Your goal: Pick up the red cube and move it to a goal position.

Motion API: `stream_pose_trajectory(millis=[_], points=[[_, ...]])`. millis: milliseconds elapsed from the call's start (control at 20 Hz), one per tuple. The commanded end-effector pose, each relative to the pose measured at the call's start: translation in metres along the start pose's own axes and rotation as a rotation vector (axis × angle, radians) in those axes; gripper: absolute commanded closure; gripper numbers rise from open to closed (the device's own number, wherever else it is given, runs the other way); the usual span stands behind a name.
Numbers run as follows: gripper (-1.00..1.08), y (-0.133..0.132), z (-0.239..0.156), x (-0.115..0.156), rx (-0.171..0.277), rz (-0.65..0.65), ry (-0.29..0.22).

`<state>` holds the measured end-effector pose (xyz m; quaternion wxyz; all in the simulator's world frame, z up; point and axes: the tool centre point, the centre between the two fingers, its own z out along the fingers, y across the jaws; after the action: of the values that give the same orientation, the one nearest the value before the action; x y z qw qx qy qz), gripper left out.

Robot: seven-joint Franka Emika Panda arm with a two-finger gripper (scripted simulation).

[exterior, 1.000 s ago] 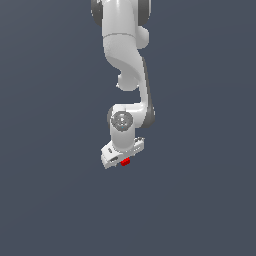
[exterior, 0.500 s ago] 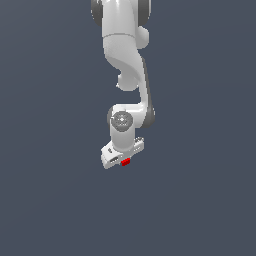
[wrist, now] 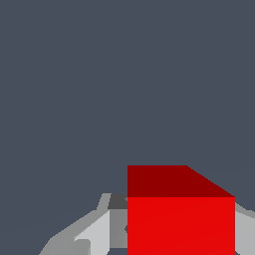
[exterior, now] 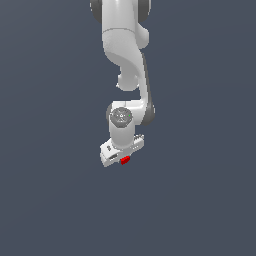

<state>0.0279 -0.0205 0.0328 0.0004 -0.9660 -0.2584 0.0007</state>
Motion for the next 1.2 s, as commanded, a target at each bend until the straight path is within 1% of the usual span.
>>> stream_pose_trajectory(millis=[0, 250, 450, 800, 1150], points=[[1.08, 0.001, -0.010, -0.003, -0.001, 0.000, 0.001], [1.08, 0.001, -0.040, -0.013, -0.001, 0.000, 0.001], [1.08, 0.001, -0.073, -0.025, -0.002, 0.000, 0.001], [1.08, 0.003, -0.146, -0.049, -0.002, -0.001, 0.001], [1.08, 0.004, -0.227, -0.075, -0.001, -0.001, 0.001]])
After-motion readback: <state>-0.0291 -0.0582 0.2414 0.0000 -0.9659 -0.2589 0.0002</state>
